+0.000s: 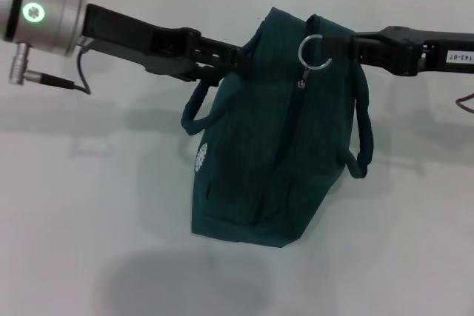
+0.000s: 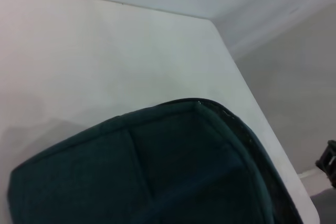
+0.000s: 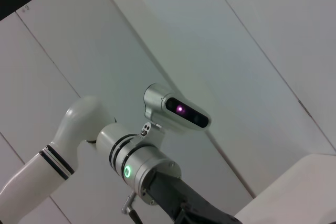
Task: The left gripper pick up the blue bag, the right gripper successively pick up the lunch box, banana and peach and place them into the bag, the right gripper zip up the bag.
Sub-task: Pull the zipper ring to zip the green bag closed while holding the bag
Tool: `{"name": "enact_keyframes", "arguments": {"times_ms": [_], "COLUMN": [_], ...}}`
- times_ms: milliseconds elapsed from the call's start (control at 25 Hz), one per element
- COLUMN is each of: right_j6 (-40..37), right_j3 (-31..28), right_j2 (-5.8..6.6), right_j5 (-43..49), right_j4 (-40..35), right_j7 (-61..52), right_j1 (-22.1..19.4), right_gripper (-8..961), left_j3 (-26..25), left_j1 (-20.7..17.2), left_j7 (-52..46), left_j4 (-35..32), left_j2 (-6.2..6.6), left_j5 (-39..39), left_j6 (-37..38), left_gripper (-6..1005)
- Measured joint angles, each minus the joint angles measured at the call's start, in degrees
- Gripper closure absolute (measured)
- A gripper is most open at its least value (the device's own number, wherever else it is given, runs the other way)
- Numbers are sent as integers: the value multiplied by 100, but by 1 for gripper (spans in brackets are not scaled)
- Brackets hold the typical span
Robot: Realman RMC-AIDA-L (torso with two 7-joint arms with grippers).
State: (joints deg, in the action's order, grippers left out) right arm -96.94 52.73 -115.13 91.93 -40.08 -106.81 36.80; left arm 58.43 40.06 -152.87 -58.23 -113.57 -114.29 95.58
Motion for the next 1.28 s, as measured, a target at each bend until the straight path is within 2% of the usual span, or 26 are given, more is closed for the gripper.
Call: {"name": "enact_keyframes", "arguments": {"times_ms": [400,600,800,1000,1120,1280], "right_j6": [-19,-19,-18,-32,-51,-64], "right_j3": [0,0,0,0,0,0], "right_j2": [-9,-9,-9,-4,-9,-9], "right_j5": [0,0,-4,-50,-53,-57], "right_j4": [7,10,9,9,9,9], "right_j7": [11,18,22,30,30,32], "right_j1": [-17,-16,-15,-14,-14,-28], "right_gripper": [951,951,951,950,950,950], "left_j3": [19,19,61,151,149,123], "left_j1": [187,244,292,332,338,345], "left_j7": [8,4,37,83,83,82], "left_j4": [20,37,46,49,49,51], "left_j2": [-141,-159,-200,-202,-205,-205], "left_j5": [-192,-207,-215,-217,-215,-197], "left_j6": [39,14,19,38,41,41], "left_gripper": [104,104,168,374,578,731]}}
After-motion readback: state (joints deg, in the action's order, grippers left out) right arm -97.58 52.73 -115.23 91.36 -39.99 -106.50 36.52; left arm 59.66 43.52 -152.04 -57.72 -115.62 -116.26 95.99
